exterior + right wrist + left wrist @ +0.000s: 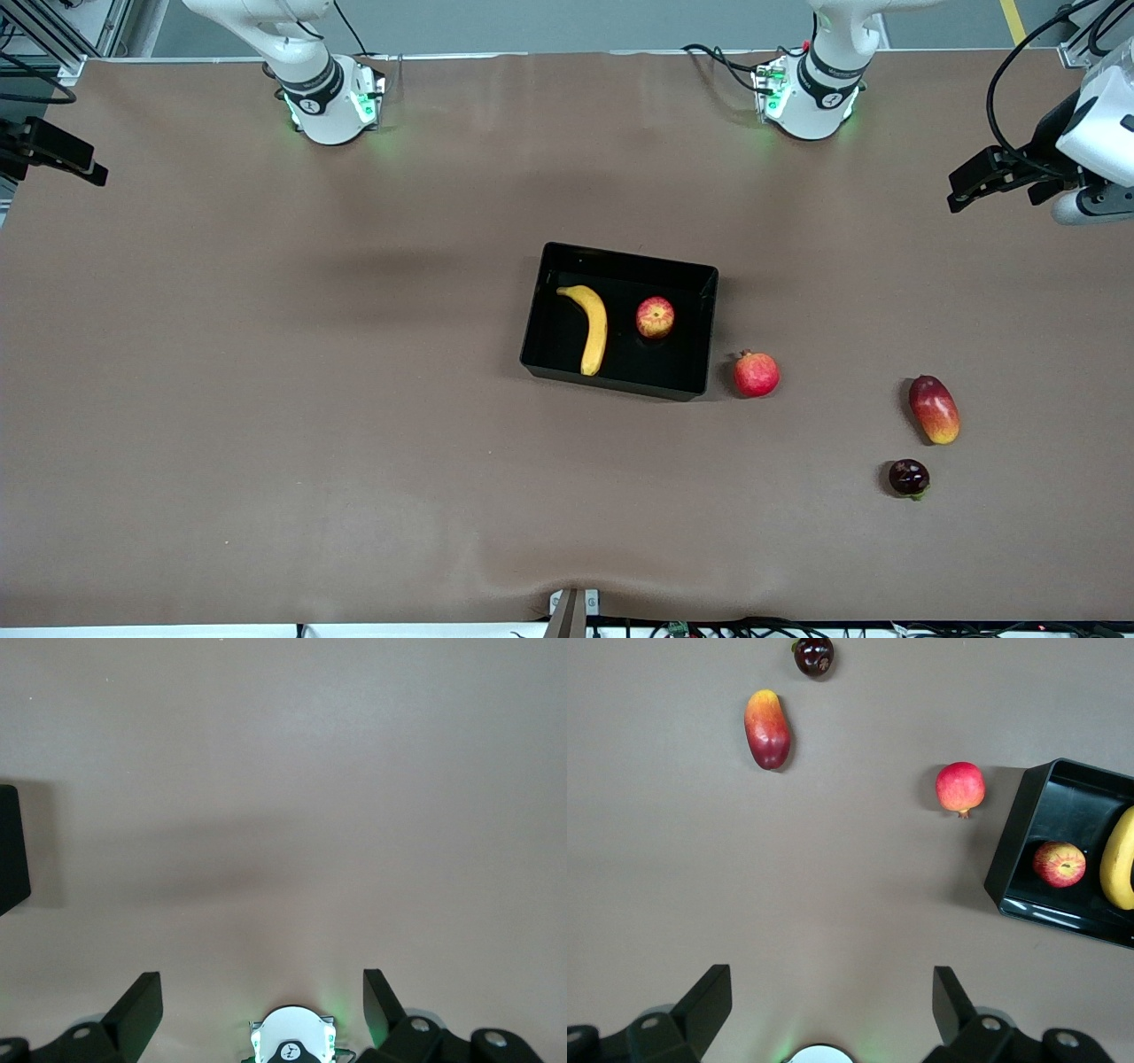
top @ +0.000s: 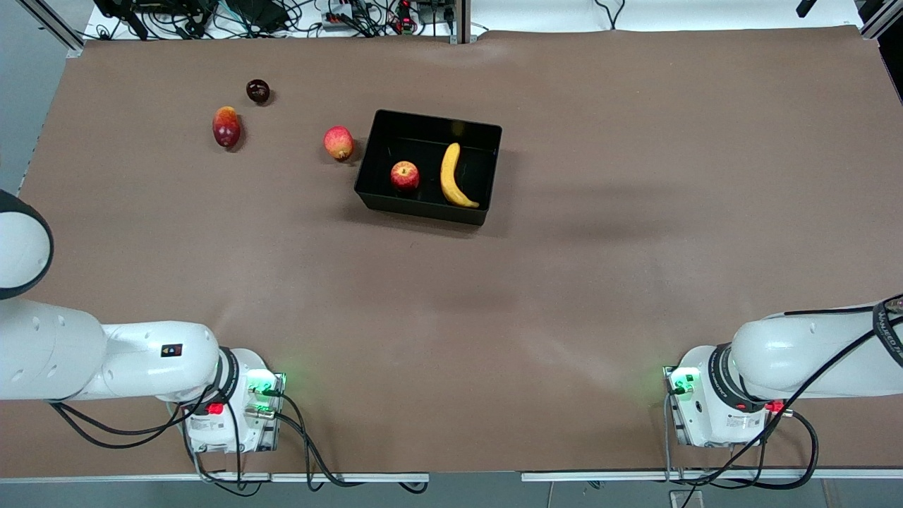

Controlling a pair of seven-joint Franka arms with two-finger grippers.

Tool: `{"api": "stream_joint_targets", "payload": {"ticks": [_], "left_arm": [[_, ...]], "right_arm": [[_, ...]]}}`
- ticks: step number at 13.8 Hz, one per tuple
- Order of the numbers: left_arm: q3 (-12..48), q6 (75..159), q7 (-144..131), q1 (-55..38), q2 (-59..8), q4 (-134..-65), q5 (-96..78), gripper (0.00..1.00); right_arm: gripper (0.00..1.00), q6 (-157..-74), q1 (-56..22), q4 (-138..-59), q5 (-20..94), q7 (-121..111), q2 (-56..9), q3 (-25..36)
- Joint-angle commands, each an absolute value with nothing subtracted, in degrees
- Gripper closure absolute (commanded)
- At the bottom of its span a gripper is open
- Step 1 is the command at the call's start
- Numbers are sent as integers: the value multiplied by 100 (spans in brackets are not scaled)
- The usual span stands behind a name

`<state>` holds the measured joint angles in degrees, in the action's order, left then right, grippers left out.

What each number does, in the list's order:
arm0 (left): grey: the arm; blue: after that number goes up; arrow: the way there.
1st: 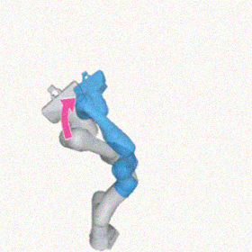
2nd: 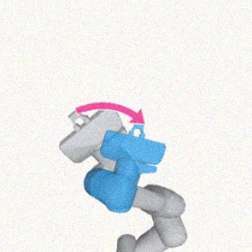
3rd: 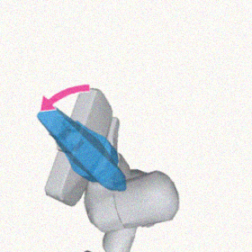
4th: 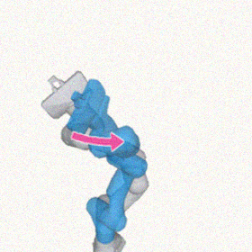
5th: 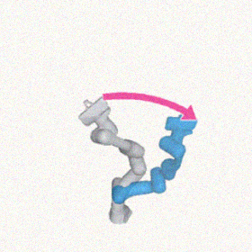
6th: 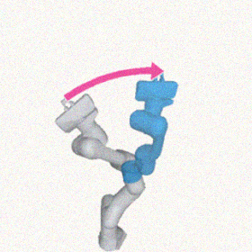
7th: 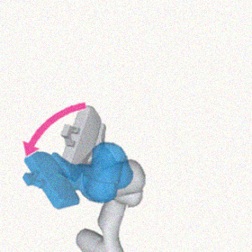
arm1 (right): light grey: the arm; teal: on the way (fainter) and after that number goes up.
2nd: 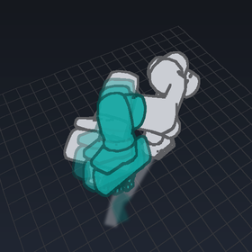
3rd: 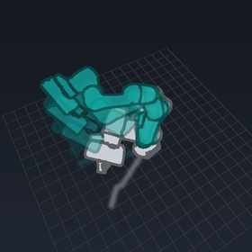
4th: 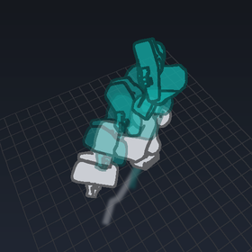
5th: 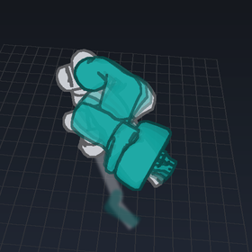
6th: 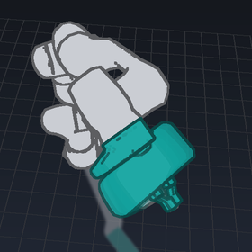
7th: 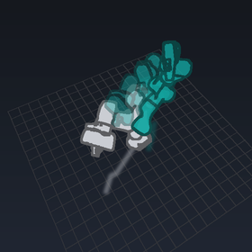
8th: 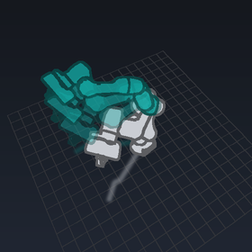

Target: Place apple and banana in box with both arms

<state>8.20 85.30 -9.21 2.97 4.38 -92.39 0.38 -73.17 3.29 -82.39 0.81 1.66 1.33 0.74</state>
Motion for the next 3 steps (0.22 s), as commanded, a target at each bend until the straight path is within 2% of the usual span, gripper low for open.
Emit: {"api": "stream_joint_targets", "payload": {"ticks": [1,3], "left_arm": [[853,8359,-844,316,439,-9088,-52,0],[844,8297,-844,325,439,-9035,-70,0]], "right_arm": [[0,-7251,299,-8227,44,211,211,70],[0,-7251,299,-8227,44,211,211,70]]}}
